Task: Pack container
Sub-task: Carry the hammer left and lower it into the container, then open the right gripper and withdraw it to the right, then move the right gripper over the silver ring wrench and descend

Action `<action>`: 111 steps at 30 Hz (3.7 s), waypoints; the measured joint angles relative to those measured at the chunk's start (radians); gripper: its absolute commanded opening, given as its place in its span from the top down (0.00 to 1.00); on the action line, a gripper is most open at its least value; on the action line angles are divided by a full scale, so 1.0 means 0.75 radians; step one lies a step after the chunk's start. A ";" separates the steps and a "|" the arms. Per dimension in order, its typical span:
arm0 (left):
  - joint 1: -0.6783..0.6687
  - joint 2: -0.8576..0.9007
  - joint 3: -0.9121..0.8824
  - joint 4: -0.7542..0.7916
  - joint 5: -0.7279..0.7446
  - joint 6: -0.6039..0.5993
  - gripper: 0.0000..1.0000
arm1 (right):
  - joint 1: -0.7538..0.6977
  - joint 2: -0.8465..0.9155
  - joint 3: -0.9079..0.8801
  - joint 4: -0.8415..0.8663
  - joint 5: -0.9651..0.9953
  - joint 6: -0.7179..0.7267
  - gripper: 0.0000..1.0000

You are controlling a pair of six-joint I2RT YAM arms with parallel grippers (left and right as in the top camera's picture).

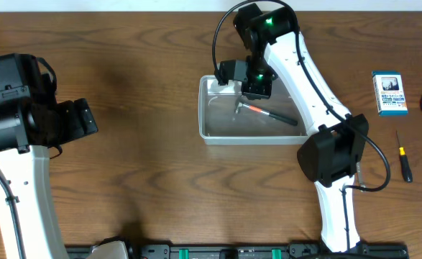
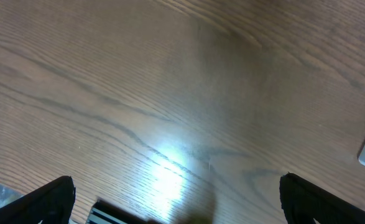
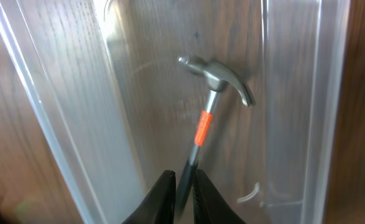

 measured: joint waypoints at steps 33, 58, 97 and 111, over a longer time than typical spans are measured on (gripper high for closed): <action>0.000 0.000 0.000 0.000 0.000 0.000 0.02 | -0.348 -0.493 0.173 -0.113 0.151 0.730 0.01; 0.000 0.000 0.000 0.000 0.000 0.000 0.02 | -1.019 -0.496 -0.180 0.028 0.055 0.843 0.01; 0.000 0.000 0.000 0.000 0.001 0.000 0.02 | -1.033 -1.316 -1.100 0.178 -0.011 0.931 0.01; 0.000 0.000 0.000 0.000 0.001 0.000 0.02 | -1.033 -1.095 -1.383 0.439 0.148 0.855 0.01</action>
